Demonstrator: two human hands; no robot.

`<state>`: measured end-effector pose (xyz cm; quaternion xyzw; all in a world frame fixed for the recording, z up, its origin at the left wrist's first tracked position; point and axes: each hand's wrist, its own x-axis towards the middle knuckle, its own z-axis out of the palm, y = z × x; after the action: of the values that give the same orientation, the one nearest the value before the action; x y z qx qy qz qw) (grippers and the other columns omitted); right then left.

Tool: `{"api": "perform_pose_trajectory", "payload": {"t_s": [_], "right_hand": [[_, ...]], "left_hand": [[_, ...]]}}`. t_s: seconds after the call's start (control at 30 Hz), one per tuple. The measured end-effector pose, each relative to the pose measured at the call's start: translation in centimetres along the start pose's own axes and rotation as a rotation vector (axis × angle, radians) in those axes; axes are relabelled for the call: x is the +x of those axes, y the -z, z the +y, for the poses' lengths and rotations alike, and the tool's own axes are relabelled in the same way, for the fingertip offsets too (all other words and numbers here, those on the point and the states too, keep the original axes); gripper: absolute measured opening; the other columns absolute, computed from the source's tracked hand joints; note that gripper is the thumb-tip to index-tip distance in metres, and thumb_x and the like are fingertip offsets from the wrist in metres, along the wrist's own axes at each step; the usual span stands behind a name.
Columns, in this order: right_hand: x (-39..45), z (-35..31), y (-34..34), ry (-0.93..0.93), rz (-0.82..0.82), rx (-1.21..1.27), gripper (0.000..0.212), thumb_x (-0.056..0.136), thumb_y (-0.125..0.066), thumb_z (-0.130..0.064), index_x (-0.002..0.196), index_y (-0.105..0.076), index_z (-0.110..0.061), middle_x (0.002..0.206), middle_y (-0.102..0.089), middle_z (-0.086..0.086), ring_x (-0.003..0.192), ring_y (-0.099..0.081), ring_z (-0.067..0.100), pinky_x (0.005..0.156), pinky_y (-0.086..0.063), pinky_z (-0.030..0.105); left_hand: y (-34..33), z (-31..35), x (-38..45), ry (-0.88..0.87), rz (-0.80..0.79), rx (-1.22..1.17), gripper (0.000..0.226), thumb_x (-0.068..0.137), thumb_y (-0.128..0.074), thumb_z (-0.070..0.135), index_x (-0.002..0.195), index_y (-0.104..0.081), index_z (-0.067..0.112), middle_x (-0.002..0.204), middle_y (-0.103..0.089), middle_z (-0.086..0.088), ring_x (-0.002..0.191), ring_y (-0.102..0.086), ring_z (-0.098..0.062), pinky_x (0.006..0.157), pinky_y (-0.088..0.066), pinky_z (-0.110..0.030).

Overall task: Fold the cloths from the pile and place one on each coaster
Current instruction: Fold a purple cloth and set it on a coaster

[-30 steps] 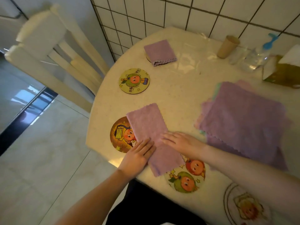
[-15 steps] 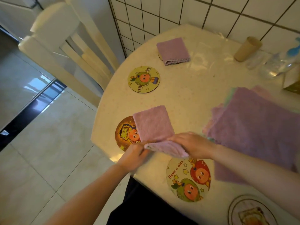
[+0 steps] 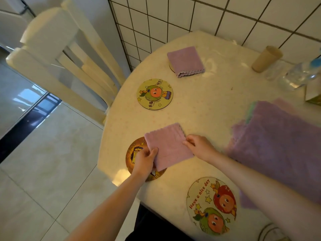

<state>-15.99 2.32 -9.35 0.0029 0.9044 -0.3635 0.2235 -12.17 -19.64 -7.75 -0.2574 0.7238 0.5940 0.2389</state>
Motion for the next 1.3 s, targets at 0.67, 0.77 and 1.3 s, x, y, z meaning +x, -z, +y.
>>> {"api": "perform_pose_trajectory", "payload": {"t_s": [0.67, 0.77, 1.3], "right_hand": [[0.9, -2.7, 0.8, -0.091, -0.02, -0.327, 0.011, 0.088, -0.049, -0.019, 0.096, -0.049, -0.011, 0.092, -0.06, 0.008, 0.081, -0.058, 0.03, 0.064, -0.048, 0.038], [1.0, -3.5, 0.9, 0.04, 0.051, -0.418, 0.035, 0.087, -0.049, -0.01, 0.121, -0.041, -0.013, 0.12, -0.048, 0.01, 0.101, -0.053, 0.032, 0.077, -0.049, 0.042], [6.2, -6.0, 0.6, 0.244, -0.108, -0.687, 0.065, 0.077, -0.053, 0.01, 0.134, -0.037, -0.016, 0.128, -0.04, 0.008, 0.113, -0.037, 0.028, 0.089, -0.042, 0.034]], "left_hand": [[0.8, -1.6, -0.1, -0.76, 0.321, 0.959, 0.03, 0.09, -0.06, 0.03, 0.117, -0.057, 0.017, 0.114, -0.058, 0.002, 0.103, -0.055, -0.023, 0.086, -0.049, -0.036], [0.5, -2.8, 0.3, -0.804, 0.186, 1.149, 0.051, 0.095, -0.044, 0.043, 0.139, -0.048, 0.019, 0.143, -0.049, -0.004, 0.134, -0.043, -0.029, 0.112, -0.032, -0.046], [-1.3, -0.8, -1.6, -0.223, 0.25, 0.446, 0.033, 0.079, -0.065, 0.01, 0.103, -0.046, 0.022, 0.1, -0.055, 0.004, 0.088, -0.053, -0.013, 0.072, -0.046, -0.026]]}}
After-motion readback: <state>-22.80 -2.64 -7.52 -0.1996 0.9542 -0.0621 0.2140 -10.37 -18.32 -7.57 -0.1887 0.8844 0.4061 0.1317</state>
